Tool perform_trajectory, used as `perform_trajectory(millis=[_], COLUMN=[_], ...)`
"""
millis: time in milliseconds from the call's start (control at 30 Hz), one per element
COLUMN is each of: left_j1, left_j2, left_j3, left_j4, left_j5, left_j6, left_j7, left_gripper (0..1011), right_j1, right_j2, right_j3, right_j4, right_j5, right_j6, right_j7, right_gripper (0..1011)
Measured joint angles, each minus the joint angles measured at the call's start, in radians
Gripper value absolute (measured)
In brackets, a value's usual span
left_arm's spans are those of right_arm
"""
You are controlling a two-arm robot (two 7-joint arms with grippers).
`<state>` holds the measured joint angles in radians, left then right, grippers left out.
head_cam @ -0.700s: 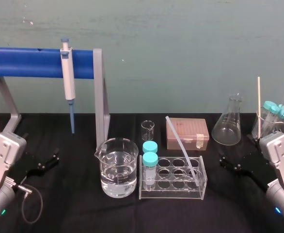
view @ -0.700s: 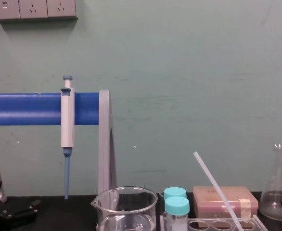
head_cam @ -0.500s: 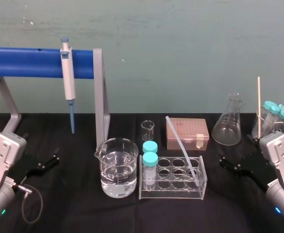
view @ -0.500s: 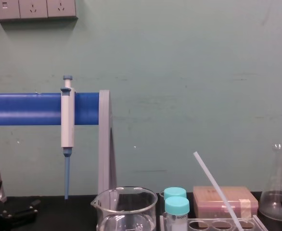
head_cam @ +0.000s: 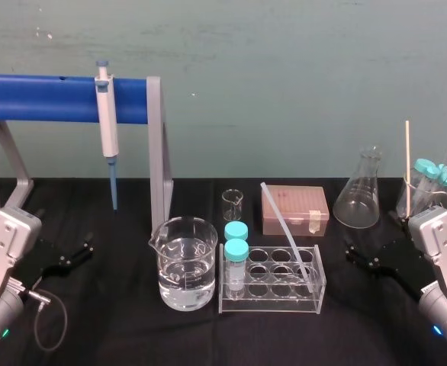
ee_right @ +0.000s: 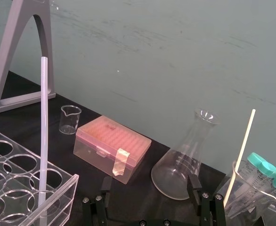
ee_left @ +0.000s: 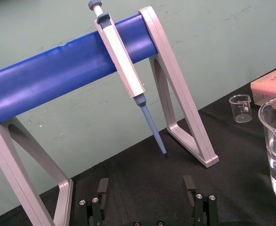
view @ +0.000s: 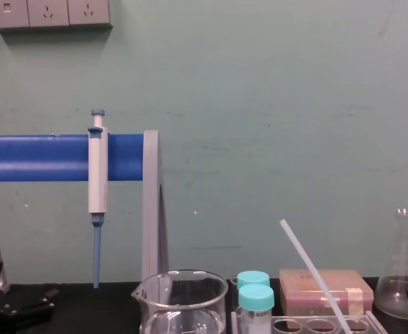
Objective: Pick up the stirring rod with one hand, then place it down.
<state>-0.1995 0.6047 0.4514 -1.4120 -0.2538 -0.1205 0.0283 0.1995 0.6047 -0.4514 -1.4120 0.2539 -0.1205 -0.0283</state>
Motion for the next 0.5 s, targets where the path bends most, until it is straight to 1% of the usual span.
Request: perform_trajectory(millis=[500], left_j1=[0.000], left_j2=[0.000], left_j3=[0.000], left_j4=[0.000], left_j5=[0.000], left_j6=[0.000], left_j7=[0.000], left_gripper=[1000], right_j1=[0.000], right_j2=[0.000], right_j3=[0.000], right_j4=[0.000], right_j5=[0.000], right_j6=[0.000], right_j7=[0.000], right_gripper=[1000])
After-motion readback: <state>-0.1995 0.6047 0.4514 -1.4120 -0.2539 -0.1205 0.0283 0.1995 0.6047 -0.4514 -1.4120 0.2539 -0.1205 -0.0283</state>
